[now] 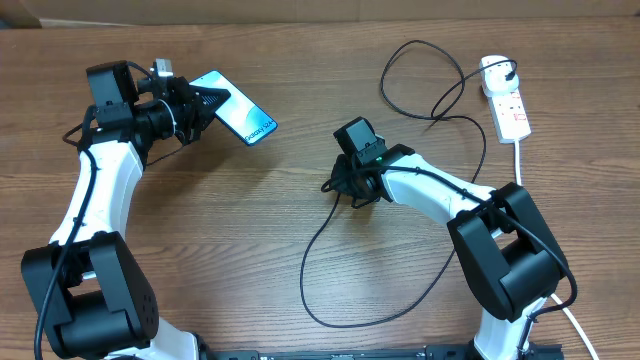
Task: Plug charger to phone and switch on socket
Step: 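Lift the cable connector with the right gripper toward the phone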
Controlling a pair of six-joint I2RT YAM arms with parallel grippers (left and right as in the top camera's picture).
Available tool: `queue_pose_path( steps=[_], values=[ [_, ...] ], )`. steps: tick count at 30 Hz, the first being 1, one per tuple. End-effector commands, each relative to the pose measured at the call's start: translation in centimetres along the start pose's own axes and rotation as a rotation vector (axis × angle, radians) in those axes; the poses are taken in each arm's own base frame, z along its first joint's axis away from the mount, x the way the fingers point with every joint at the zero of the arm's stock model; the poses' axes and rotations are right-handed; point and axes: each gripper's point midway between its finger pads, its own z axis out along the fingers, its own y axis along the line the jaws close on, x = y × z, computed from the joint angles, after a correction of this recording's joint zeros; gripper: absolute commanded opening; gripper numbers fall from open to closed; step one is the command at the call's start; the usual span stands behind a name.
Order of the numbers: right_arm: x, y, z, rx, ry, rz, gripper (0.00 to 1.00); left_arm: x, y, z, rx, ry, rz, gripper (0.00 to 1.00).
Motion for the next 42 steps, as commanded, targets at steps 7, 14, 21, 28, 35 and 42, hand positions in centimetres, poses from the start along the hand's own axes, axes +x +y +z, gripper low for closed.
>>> queue_pose_path(
  steps=[7,14,21,28,35,42],
  values=[
    [0.5,0.3,0.6,-0.071,0.094,0.032,0.04,0.5,-1.1,-0.1,0.034,0.026,0.034,0.04],
    [-0.5,1.8,-2.1,-0.228,0.146,0.017,0.04,0.8,-1.3,-0.1,0.046,0.041,0.034,0.04],
    [-0.2,4.6,-6.6,-0.466,0.254,0.003,0.04,1.5,-1.9,-0.2,0.083,0.082,0.038,0.05],
    [2.1,7.7,-11.6,-0.807,0.441,-0.133,0.04,2.5,-2.8,-0.4,0.132,0.141,0.042,0.04],
    [4.3,9.0,-15.4,-1.027,0.579,-0.225,0.04,3.3,-3.3,-0.4,0.161,0.183,0.042,0.04],
    [5.1,9.3,-17.5,-1.132,0.658,-0.239,0.04,4.4,-3.9,0.0,0.179,0.228,0.038,0.04]
  ],
)
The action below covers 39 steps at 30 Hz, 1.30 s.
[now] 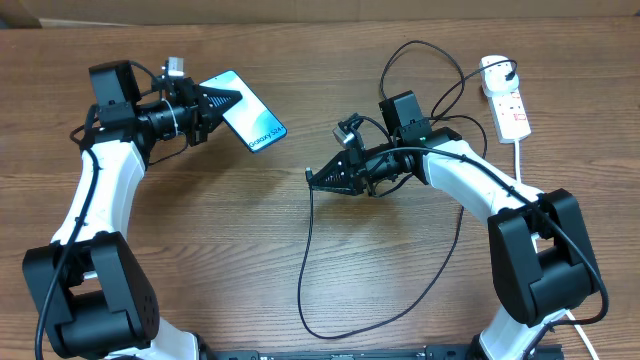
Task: Plug charger to phone and switch on socket
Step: 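Lift the cable connector with the right gripper toward the phone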
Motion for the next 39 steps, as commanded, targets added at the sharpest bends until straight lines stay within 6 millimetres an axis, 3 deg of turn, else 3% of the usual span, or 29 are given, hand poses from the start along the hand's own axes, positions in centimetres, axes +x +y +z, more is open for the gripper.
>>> queue_pose_path(
  steps=[1,4,14,31,39],
  values=[
    [1.8,3.6,-0.4,-0.147,0.087,-0.105,0.04,1.3,-1.4,0.3,0.046,0.060,0.029,0.04],
    [3.0,4.9,-0.3,-0.224,0.139,-0.183,0.04,1.5,-1.4,0.5,0.044,0.067,0.017,0.04],
    [3.5,5.1,0.3,-0.227,0.163,-0.177,0.04,2.4,-1.7,0.4,0.067,0.114,-0.031,0.04],
    [4.4,5.5,1.2,-0.234,0.204,-0.150,0.04,3.7,1.7,0.3,-0.060,0.114,-0.091,0.04],
    [4.5,5.5,1.3,-0.231,0.212,-0.123,0.04,3.8,1.8,0.3,-0.062,0.116,-0.075,0.04]
  ],
)
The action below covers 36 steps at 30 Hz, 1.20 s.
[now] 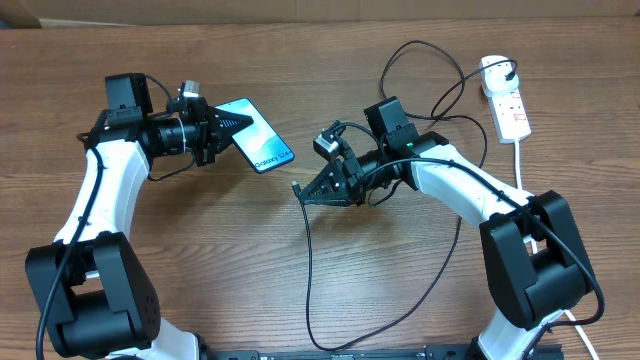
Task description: Plug charger to phone and switch on socket
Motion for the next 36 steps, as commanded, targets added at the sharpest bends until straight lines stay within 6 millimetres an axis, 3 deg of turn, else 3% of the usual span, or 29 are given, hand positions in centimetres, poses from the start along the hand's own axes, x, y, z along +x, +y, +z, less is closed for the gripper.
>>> queue_pose_path(
  steps=[1,6,17,27,31,36],
  values=[
    [0.5,1.8,0.1,-0.029,0.021,-0.026,0.04,0.5,-0.8,0.1,0.019,0.018,0.063,0.04],
    [0.5,1.8,0.2,-0.028,0.021,-0.011,0.04,1.1,-1.4,0.7,0.038,0.046,0.098,0.04],
    [-1.0,1.1,-1.3,0.041,-0.064,0.032,0.04,0.3,-6.2,0.4,0.202,0.061,0.258,0.04],
    [-1.3,4.0,-4.6,0.042,-0.157,-0.049,0.04,0.0,-11.1,0.0,0.305,0.047,0.352,0.04],
    [-1.0,5.3,-5.1,0.044,-0.173,-0.084,0.04,1.4,-12.7,1.3,0.324,0.081,0.380,0.04],
    [-0.7,6.0,-5.0,0.045,-0.174,-0.105,0.04,3.3,-13.0,3.7,0.320,0.129,0.411,0.04]
  ],
)
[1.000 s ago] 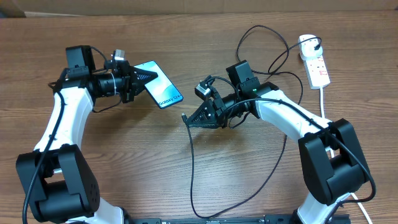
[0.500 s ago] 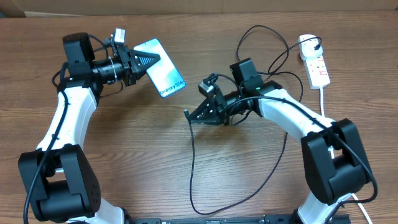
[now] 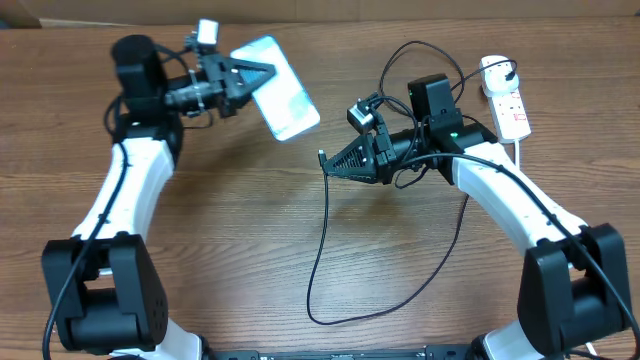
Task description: Plug charger to phone and switch on socket
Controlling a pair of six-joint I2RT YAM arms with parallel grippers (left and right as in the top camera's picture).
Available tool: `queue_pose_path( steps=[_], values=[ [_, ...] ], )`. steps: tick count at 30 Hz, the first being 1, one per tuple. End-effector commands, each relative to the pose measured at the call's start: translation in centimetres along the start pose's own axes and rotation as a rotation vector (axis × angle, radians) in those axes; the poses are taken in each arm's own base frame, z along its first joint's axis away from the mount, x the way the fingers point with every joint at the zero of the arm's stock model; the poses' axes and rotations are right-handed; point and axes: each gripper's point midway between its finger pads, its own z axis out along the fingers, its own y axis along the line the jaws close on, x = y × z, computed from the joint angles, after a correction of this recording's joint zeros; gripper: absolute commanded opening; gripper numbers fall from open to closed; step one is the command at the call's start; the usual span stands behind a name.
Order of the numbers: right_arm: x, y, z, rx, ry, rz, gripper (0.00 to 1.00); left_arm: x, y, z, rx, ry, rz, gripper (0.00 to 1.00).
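Note:
My left gripper [image 3: 262, 74] is shut on the upper left edge of a phone [image 3: 284, 92] with a pale blue screen, holding it lifted and tilted above the table's back middle. My right gripper [image 3: 330, 162] is shut on the plug end of the black charger cable [image 3: 322, 250], a little right of and below the phone, with a gap between plug and phone. The cable loops down over the table and back up to the white socket strip [image 3: 507, 102] at the far right, where its adapter is plugged in. The switch's state is too small to read.
The wooden table [image 3: 220, 260] lies under both arms. The black cable forms a wide loop at the front middle and smaller loops behind the right arm near the socket strip. A white lead runs from the strip toward the front right edge.
The left gripper has lifted the phone higher and carried it right, its screen now turned more to the camera. The right gripper with the plug has moved right and slightly back.
At first the left gripper held the phone at the back left while the right gripper was down on the cable at mid-table. Then the right gripper held the plug end raised, pointing left. Phone and plug came closer, and now both are lifted, facing each other.

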Motion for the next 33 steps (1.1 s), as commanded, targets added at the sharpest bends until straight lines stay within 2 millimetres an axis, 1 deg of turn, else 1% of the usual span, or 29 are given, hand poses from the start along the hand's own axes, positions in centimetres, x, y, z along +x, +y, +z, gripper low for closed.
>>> queue_pose_path(
  steps=[1,5,14,17,20,25,29,33],
  values=[
    [0.3,1.5,-0.1,-0.005,-0.001,-0.039,0.04,0.8,-1.6,1.5,0.023,0.046,0.020,0.04],
    [0.5,1.3,-0.1,-0.005,0.002,-0.012,0.04,0.6,-0.7,1.8,0.018,0.052,0.018,0.04],
    [0.8,1.4,0.4,-0.004,0.017,-0.017,0.04,0.3,3.3,2.2,0.005,0.086,-0.069,0.04],
    [0.2,0.5,0.4,0.049,-0.021,-0.015,0.04,0.2,4.0,2.3,0.001,0.091,-0.093,0.04],
    [-0.5,-0.9,0.3,0.122,-0.070,0.006,0.04,0.3,3.9,2.3,0.006,0.098,-0.097,0.04],
    [-0.9,-1.7,0.1,0.166,-0.098,0.008,0.04,0.9,3.5,2.2,0.025,0.137,-0.097,0.04],
    [-0.8,-1.6,0.2,0.159,-0.093,0.014,0.04,1.5,3.1,2.1,0.042,0.170,-0.093,0.04],
    [-0.3,-0.9,0.4,0.121,-0.063,0.014,0.04,1.6,3.1,2.1,0.044,0.174,-0.087,0.04]
  ],
)
